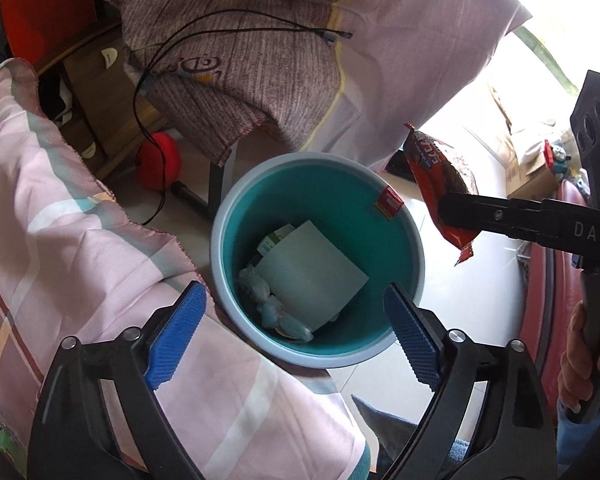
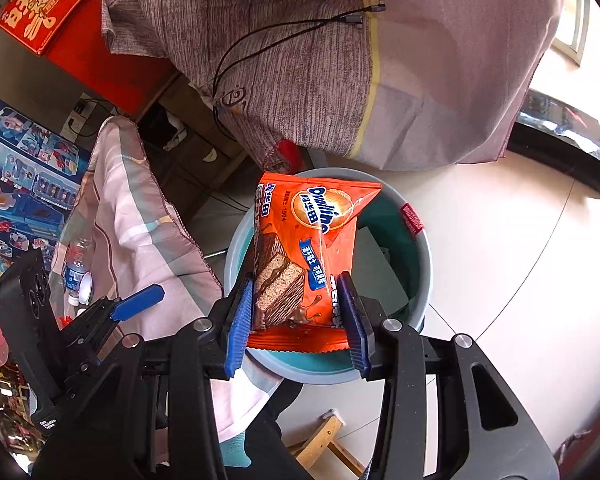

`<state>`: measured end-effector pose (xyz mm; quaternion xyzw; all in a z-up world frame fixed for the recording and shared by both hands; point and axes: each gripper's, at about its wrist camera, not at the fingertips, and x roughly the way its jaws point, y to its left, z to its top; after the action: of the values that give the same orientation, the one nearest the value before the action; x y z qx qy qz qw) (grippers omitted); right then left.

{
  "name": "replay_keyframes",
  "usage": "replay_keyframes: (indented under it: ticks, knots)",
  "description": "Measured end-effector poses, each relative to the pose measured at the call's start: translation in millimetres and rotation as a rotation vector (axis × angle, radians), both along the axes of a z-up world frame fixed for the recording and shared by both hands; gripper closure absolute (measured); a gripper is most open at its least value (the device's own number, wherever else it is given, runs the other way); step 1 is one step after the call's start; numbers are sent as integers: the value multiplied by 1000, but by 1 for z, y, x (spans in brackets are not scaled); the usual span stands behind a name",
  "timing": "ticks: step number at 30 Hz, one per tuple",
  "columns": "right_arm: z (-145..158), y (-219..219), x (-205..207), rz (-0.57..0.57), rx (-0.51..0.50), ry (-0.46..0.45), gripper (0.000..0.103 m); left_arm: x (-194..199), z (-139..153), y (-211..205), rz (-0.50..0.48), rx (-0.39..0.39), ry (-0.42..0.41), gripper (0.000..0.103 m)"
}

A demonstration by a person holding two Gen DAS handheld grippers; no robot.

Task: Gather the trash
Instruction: 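Open both grippers to drop the bag and wrapper into the bin, then move both grippers back over the table toward the red snack bag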

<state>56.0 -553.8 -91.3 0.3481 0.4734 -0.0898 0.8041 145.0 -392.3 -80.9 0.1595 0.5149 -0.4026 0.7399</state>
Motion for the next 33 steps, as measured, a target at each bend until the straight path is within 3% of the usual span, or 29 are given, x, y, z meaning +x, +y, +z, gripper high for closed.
replay_keyframes:
  ticks: [1,3,4,22,33]
  knots:
    - [0,1,2,4,-1,1,55,0,0,2,4,2,4,12]
    - [0,5,4,6,-6,4,33,0,0,4,8,2,13,12]
    - [0,6,5,5,-4,6,31,0,0,5,9,2,12,12]
    - [4,22,5,-13,11,66,23,-8,12,32,30,-30,1,10]
    - [18,69,20,62,-9,50,23,-7,28,88,107,-56,-31,8]
